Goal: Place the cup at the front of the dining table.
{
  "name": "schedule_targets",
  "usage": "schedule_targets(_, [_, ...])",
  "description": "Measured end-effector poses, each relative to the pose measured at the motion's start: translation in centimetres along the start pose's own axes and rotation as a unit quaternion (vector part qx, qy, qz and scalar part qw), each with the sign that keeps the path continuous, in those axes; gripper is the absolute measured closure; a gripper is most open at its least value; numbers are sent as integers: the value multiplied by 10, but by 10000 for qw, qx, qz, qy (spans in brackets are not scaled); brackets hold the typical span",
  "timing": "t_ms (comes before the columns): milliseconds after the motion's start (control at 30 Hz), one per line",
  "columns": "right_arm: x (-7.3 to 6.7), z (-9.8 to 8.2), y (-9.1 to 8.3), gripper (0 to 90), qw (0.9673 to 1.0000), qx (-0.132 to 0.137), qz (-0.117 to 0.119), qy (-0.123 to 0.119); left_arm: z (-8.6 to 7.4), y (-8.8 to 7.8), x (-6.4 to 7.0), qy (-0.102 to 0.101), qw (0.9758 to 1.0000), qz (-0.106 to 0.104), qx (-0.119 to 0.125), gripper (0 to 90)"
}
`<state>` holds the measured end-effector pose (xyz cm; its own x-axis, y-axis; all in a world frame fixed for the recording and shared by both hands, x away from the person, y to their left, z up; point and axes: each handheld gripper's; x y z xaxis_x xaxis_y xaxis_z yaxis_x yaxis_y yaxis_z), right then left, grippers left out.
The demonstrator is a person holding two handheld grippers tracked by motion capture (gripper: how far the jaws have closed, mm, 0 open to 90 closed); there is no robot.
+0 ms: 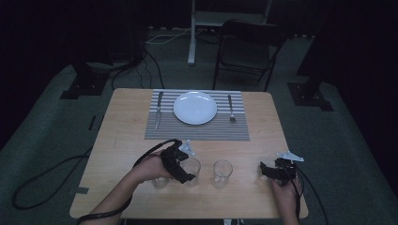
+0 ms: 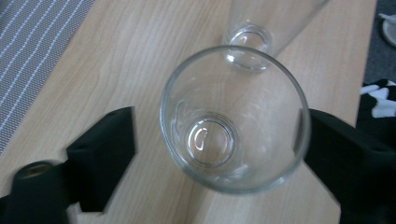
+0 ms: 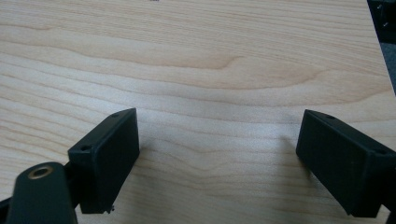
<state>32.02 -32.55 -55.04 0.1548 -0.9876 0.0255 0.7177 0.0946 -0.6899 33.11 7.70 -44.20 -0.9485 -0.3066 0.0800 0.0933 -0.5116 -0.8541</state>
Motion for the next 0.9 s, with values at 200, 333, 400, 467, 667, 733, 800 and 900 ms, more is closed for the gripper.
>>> schedule_targets(200, [0, 0, 0, 130, 10000, 0, 0, 1, 5, 8, 1, 44, 9998, 1, -189, 163])
schedule_targets(333, [0, 0, 0, 130, 10000, 0, 0, 4, 8, 9, 6, 231, 9995, 68, -182, 288])
schedule_targets(400, [0, 0, 0, 130, 10000, 1, 0, 0, 9, 10, 6, 202, 9996, 75, -178, 289])
schedule_targets(467, [0, 0, 0, 130, 10000, 0, 0, 2, 10, 9, 6, 179, 9996, 102, -196, 291])
schedule_targets(667, [0, 0, 0, 131, 10000, 0, 0, 0, 10, 9, 5, 188, 9994, 188, -209, 293])
schedule_targets(733, [0, 0, 0, 130, 10000, 1, -1, 3, 10, 8, 4, 190, 9993, 265, -182, 293])
schedule_targets(800, [0, 0, 0, 131, 10000, 2, -1, 2, 10, 7, 2, 149, 9991, 336, -187, 293])
schedule_targets(900, [0, 0, 0, 131, 10000, 1, -2, 5, 12, 3, -3, 46, 9992, 374, -120, 293])
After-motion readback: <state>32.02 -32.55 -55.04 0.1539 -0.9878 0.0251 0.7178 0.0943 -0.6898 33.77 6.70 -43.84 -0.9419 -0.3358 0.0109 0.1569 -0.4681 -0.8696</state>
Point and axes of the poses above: each handheld gripper's, and its own axes: y roughly forward along the jaws, z roughly out of its top, x roughly to its right, and after that the axes turned 3 degrees about -z, right-handed
